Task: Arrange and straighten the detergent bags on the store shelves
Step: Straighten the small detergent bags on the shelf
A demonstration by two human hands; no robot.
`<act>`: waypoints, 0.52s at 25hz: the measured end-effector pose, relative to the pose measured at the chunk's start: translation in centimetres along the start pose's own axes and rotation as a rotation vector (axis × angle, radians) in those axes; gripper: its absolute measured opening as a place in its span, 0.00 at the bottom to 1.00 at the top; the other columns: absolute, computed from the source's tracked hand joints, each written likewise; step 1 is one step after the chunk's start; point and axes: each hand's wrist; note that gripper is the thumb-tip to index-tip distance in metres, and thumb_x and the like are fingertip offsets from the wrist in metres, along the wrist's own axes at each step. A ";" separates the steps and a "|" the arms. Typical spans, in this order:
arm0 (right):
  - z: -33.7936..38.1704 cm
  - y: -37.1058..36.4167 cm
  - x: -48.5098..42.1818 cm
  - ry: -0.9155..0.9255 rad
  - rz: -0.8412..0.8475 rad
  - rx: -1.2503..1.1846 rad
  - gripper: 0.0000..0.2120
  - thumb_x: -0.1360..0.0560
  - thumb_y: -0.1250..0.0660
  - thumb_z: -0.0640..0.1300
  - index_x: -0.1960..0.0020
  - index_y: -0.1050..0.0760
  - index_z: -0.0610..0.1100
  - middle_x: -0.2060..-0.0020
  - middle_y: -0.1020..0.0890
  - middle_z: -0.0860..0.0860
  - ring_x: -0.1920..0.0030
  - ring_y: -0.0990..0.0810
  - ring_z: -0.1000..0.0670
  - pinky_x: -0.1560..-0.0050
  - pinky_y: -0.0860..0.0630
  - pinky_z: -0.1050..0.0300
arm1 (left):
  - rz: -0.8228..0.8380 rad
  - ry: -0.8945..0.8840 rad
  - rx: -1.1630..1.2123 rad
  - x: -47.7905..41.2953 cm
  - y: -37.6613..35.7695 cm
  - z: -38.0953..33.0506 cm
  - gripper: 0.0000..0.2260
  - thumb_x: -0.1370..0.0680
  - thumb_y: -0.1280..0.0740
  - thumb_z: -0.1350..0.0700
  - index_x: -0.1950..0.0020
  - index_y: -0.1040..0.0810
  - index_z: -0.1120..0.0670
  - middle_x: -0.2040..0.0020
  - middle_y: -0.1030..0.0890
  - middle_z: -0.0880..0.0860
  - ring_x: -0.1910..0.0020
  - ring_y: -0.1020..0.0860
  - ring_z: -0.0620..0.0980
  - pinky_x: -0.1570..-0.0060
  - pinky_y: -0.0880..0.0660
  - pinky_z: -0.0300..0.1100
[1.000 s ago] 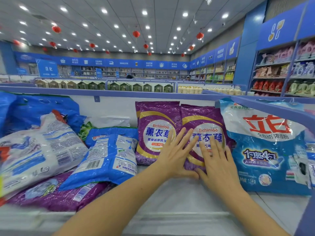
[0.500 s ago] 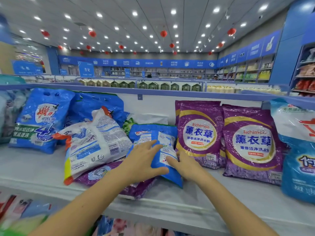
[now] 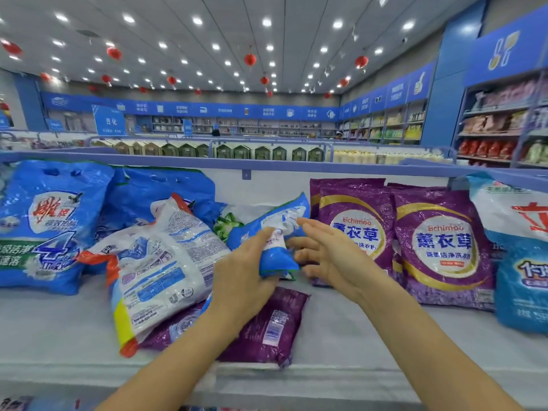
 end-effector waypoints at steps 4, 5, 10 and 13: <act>-1.9 -1.6 -1.6 0.059 -0.264 0.021 0.05 0.23 0.40 0.37 0.50 0.27 0.42 0.64 0.20 0.48 0.67 0.26 0.53 0.70 0.29 0.61 | -0.199 0.469 0.759 -1.3 4.0 3.9 0.02 0.26 0.30 0.56 0.57 0.22 0.49 0.65 0.22 0.48 0.65 0.26 0.46 0.60 0.29 0.42; -2.5 -2.0 -2.5 0.049 -0.314 0.028 0.04 0.23 0.39 0.37 0.49 0.28 0.42 0.61 0.22 0.47 0.65 0.26 0.52 0.68 0.28 0.61 | -0.256 0.596 0.905 -1.4 4.9 5.4 0.05 0.25 0.32 0.57 0.60 0.21 0.48 0.65 0.21 0.47 0.64 0.25 0.46 0.57 0.28 0.45; -5.3 -3.6 -7.7 -0.054 -0.226 0.217 0.17 0.21 0.41 0.49 0.34 0.36 0.46 0.39 0.29 0.47 0.40 0.30 0.48 0.42 0.30 0.52 | -0.230 0.863 1.249 0.1 7.5 11.2 0.08 0.29 0.31 0.51 0.52 0.23 0.51 0.59 0.16 0.50 0.64 0.18 0.47 0.64 0.20 0.42; -6.8 -4.4 -10.5 -0.143 -0.093 0.351 0.24 0.21 0.48 0.58 0.29 0.37 0.48 0.34 0.29 0.50 0.34 0.31 0.48 0.34 0.34 0.48 | -0.165 0.841 1.339 0.6 8.6 11.9 0.33 0.49 0.22 0.38 0.50 0.21 0.52 0.58 0.15 0.51 0.62 0.17 0.50 0.62 0.19 0.45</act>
Point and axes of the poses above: each hand's wrist, its own x-axis away from the middle knuckle, its own y-axis out of the back of the hand, z = x × y
